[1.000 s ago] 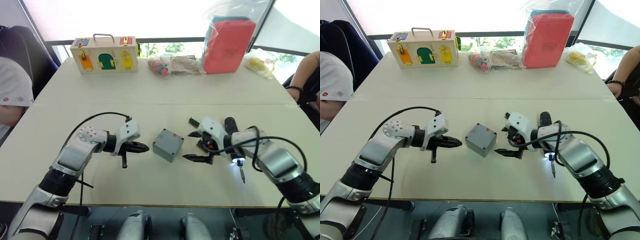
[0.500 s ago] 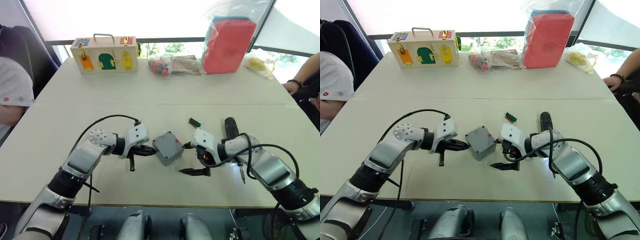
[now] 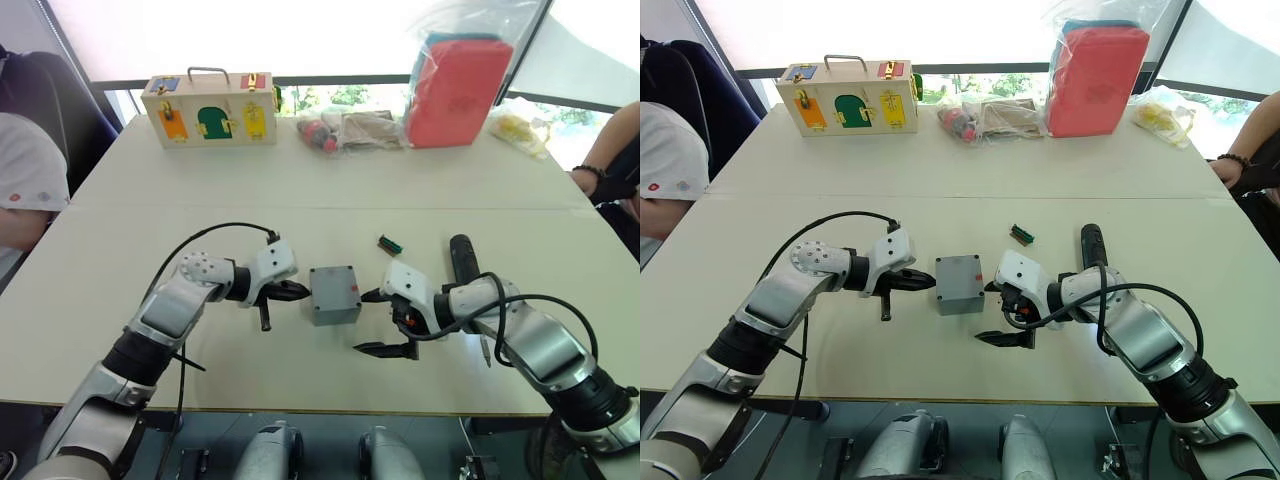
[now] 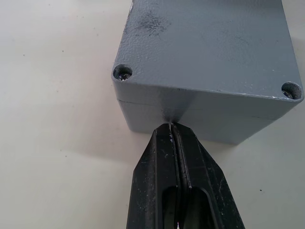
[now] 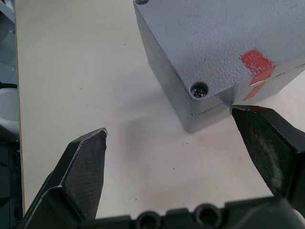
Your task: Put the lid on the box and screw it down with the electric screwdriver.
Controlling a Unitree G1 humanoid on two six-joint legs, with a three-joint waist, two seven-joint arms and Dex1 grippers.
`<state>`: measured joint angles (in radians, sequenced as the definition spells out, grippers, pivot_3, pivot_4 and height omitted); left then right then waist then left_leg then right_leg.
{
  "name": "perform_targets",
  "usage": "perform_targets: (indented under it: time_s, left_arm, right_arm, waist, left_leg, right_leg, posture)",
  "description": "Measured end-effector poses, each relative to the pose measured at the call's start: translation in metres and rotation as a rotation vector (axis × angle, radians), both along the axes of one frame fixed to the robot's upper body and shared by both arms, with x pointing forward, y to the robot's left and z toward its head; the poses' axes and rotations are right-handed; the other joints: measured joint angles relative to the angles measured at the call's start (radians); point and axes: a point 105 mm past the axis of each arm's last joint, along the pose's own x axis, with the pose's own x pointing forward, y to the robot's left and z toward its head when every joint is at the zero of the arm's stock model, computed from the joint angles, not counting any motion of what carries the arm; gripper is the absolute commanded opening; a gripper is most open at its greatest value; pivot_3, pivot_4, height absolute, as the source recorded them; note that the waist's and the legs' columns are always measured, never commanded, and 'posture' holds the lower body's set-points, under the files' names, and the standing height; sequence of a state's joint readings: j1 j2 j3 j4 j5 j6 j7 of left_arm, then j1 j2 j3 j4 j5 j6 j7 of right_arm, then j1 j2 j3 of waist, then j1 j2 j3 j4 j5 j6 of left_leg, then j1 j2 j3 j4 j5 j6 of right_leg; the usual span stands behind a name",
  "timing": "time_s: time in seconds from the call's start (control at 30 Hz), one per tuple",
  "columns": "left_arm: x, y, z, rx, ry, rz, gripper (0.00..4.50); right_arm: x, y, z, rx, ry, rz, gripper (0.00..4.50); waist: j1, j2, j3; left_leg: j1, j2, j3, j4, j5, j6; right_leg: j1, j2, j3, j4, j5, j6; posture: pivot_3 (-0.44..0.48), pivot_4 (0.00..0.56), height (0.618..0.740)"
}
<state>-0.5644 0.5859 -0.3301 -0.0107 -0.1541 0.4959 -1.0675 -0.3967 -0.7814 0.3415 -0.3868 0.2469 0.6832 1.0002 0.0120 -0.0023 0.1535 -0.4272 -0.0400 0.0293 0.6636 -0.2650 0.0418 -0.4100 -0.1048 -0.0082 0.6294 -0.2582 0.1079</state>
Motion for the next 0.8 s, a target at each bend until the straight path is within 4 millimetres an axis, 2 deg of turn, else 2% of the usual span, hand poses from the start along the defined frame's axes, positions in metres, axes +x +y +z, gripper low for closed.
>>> perform_targets:
  time_s: [0.2,0.5,0.63,0.73,0.77,0.8]
  left_arm:
    - [0.002,0.001,-0.001,0.000,0.002,0.012,0.00]
    - [0.005,0.000,0.007,0.002,-0.021,0.002,0.00]
    - [0.004,0.013,0.013,0.018,-0.017,0.005,0.00]
    - [0.003,0.024,0.031,-0.028,-0.011,0.016,0.00]
    - [0.004,0.026,0.039,-0.056,-0.014,0.025,0.00]
    - [0.008,0.026,0.049,-0.105,-0.014,0.044,0.00]
  right_arm:
    - [0.000,0.003,-0.001,0.009,0.006,-0.004,4.45]
    - [0.000,0.001,0.002,0.025,0.024,-0.009,4.45]
    - [0.005,-0.013,0.033,0.172,0.085,-0.082,4.45]
    - [0.014,-0.028,0.064,0.273,0.099,-0.138,4.45]
    - [0.020,-0.033,0.074,0.306,0.087,-0.159,4.45]
    - [0.035,-0.036,0.087,0.362,0.050,-0.199,4.45]
  waist:
    - [0.000,0.000,0.000]
    - [0.000,0.000,0.000]
    - [-0.001,0.000,0.000]
    - [-0.002,0.000,0.000]
    - [-0.002,0.000,0.000]
    - [-0.003,0.000,0.000]
  left_leg:
    - [0.000,0.000,0.000,0.000,0.000,0.000]
    - [0.000,0.000,0.000,0.000,0.000,0.000]
    - [0.000,0.000,0.000,0.000,0.000,0.000]
    - [0.000,0.000,0.000,0.000,0.000,0.000]
    - [0.001,0.000,0.000,0.000,0.000,0.000]
    - [0.001,0.000,0.000,0.000,0.000,0.000]
  right_leg:
    - [0.000,0.000,0.000,0.000,0.000,0.000]
    - [0.000,0.000,0.000,0.000,0.000,0.000]
    - [0.000,0.000,0.000,0.000,0.000,0.000]
    - [0.000,0.000,0.000,0.000,0.000,0.000]
    - [0.000,0.000,0.000,0.000,0.000,0.000]
    - [0.001,0.000,0.000,0.000,0.000,0.000]
  posture:
    - [0.000,0.150,0.740]
    - [0.000,0.150,0.740]
    - [0.000,0.150,0.740]
    - [0.000,0.150,0.740]
    - [0.000,0.150,0.740]
    - [0.000,0.150,0.740]
